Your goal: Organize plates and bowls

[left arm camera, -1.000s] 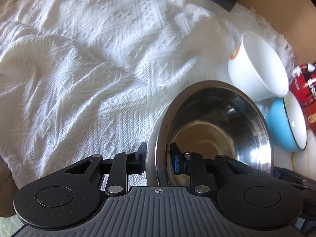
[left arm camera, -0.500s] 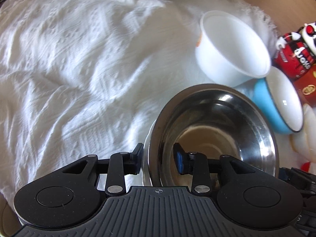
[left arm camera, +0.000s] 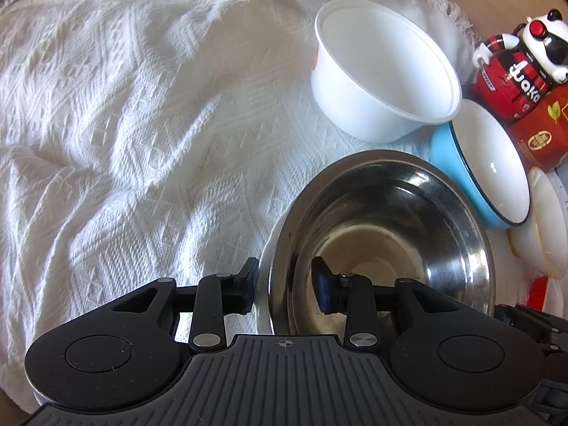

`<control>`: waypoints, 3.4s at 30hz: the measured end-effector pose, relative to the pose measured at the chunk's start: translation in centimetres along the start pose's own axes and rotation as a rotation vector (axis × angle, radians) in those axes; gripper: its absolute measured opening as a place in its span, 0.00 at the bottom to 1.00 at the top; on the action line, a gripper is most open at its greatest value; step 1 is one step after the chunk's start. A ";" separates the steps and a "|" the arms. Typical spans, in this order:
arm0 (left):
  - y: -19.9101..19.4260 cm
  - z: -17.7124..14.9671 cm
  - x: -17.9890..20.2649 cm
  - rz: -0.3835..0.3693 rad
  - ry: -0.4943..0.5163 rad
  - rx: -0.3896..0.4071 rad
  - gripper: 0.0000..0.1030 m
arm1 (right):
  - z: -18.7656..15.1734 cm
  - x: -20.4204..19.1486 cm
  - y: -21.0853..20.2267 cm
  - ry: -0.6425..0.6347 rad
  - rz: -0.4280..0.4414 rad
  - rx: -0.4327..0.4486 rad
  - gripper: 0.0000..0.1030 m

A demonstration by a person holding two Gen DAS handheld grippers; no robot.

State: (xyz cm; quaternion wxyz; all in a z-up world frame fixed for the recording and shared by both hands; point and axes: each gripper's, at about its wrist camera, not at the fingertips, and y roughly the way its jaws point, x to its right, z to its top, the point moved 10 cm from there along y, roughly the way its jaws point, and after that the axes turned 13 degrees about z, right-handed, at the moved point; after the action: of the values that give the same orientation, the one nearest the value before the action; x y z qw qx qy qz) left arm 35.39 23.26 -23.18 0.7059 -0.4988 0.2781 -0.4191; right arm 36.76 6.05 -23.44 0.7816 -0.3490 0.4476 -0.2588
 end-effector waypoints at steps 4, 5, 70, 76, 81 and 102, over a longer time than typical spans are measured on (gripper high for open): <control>-0.4 -0.1 -0.3 -0.028 -0.017 0.009 0.33 | -0.1 -0.1 0.0 -0.009 -0.007 0.007 0.63; -0.8 -0.4 -0.8 -0.033 -0.022 0.012 0.32 | -0.1 0.0 0.0 -0.007 -0.006 0.010 0.63; -4.0 -14.7 37.7 -0.411 0.458 -0.150 0.19 | -9.3 25.7 -23.7 0.248 -0.357 0.319 0.40; -3.4 -15.3 38.6 -0.411 0.455 -0.173 0.20 | -9.3 27.2 -23.4 0.227 -0.380 0.299 0.40; -3.6 -15.3 38.5 -0.436 0.445 -0.195 0.20 | -8.8 27.7 -23.4 0.181 -0.445 0.287 0.40; -6.6 -5.9 25.7 -0.332 0.058 -0.018 0.20 | -4.3 19.9 -25.7 -0.121 -0.401 0.422 0.79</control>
State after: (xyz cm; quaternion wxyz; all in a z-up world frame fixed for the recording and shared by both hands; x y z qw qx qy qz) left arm 41.27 -2.85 -18.40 0.6142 -0.5318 0.2157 -0.5417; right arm 39.86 -25.53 -15.29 0.7953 -0.2753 0.2587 -0.4741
